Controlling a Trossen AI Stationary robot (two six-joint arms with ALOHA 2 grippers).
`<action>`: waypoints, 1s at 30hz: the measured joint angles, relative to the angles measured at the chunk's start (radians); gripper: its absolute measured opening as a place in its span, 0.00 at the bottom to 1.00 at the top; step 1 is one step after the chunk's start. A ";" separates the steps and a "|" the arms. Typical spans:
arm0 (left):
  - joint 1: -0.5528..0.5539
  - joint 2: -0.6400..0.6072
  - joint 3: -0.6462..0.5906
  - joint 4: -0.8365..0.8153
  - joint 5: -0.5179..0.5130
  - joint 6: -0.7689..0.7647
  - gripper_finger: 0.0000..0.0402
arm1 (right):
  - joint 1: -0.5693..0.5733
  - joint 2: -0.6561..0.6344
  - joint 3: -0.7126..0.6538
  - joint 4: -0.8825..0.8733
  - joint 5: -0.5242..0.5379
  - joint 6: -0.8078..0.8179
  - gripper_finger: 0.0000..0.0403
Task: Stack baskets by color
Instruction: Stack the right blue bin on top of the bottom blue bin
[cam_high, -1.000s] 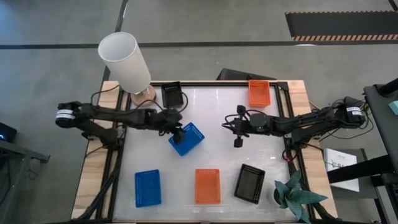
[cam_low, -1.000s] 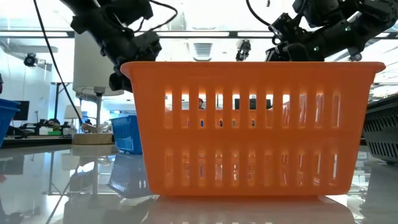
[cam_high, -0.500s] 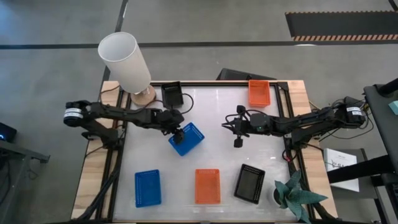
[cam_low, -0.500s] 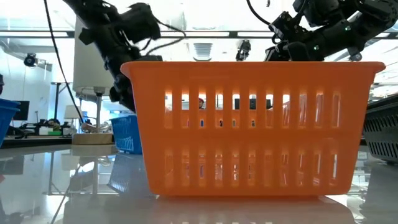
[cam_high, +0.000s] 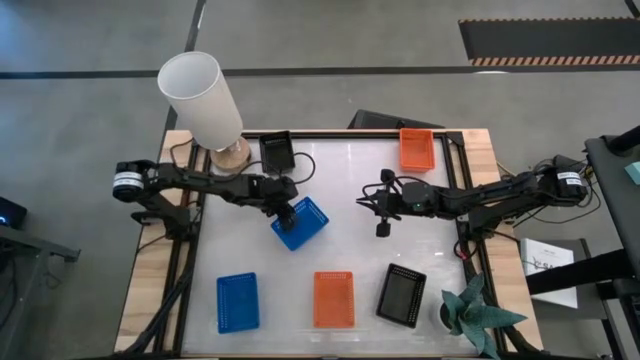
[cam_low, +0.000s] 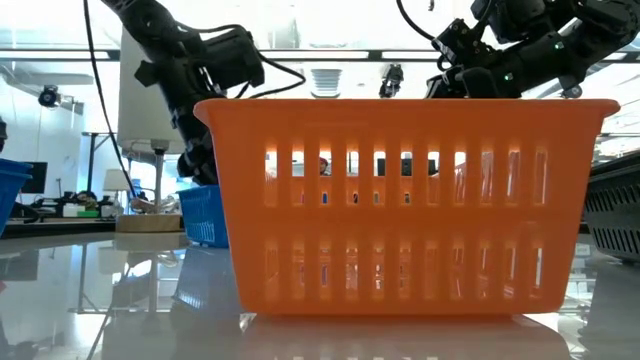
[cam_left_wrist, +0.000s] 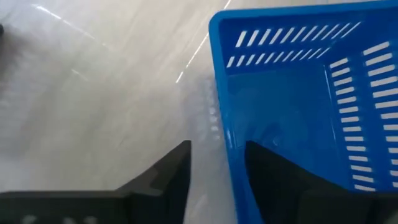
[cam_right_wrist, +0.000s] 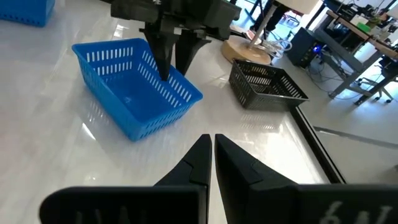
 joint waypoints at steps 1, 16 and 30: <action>0.000 -0.001 0.000 0.000 0.001 0.000 0.29 | 0.000 0.000 0.000 0.000 0.000 0.000 0.03; -0.024 -0.088 0.017 -0.079 0.061 -0.266 0.00 | -0.006 0.000 -0.006 0.001 -0.001 -0.009 0.03; -0.369 -0.251 0.263 -0.547 -0.266 -0.873 0.00 | -0.145 0.000 -0.072 0.091 -0.113 0.039 0.03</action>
